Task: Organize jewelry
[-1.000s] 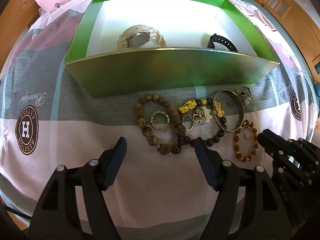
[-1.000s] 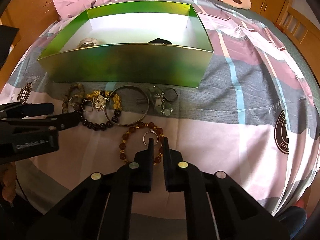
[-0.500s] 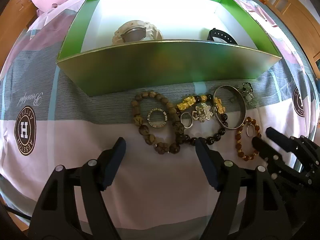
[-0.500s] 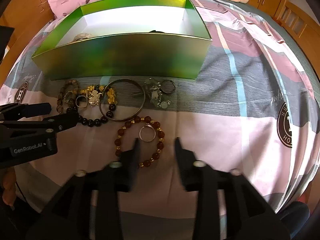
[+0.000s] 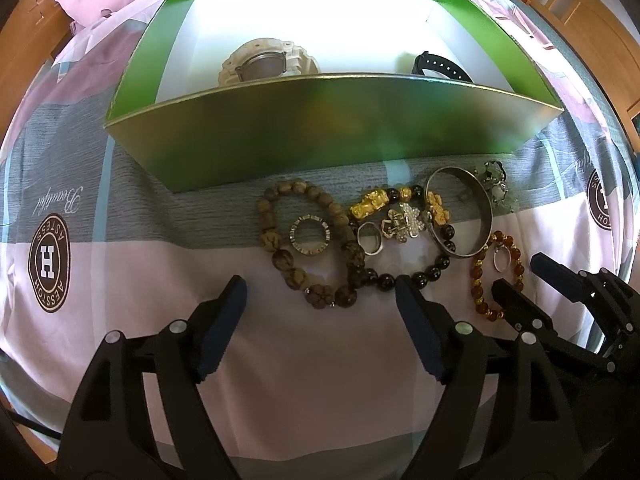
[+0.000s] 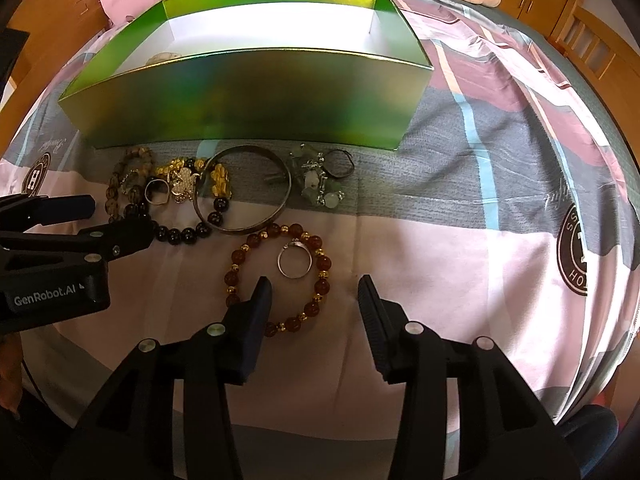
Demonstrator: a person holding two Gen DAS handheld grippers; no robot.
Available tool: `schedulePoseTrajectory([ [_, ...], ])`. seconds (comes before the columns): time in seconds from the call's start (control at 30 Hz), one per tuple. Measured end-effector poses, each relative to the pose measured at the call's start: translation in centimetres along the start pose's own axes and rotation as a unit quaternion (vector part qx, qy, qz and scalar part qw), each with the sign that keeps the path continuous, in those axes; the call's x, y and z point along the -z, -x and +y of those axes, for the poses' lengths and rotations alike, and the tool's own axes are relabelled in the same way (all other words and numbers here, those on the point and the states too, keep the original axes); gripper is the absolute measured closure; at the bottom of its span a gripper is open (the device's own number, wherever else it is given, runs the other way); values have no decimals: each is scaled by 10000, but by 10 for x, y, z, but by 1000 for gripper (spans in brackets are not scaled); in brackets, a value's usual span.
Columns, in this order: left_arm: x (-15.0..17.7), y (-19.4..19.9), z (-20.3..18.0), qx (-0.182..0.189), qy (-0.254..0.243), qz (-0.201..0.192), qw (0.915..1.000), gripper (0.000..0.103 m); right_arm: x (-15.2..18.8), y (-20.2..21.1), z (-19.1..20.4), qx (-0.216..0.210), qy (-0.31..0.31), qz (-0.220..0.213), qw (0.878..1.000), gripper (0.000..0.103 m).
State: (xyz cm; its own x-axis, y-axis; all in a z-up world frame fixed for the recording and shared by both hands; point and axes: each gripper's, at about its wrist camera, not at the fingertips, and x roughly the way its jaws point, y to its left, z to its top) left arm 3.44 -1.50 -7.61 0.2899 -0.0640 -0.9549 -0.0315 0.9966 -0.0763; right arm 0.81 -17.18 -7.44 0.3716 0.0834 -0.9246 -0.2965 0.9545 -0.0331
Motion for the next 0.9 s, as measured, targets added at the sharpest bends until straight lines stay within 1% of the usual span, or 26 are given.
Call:
schedulePoseTrajectory([
  [0.17, 0, -2, -1, -5, -30, 10, 10000, 24, 1, 0, 0, 6, 23, -2, 10000, 58],
  [0.9, 1, -4, -3, -19, -45, 15, 10000, 23, 7, 2, 6, 26, 64, -5, 10000, 58],
])
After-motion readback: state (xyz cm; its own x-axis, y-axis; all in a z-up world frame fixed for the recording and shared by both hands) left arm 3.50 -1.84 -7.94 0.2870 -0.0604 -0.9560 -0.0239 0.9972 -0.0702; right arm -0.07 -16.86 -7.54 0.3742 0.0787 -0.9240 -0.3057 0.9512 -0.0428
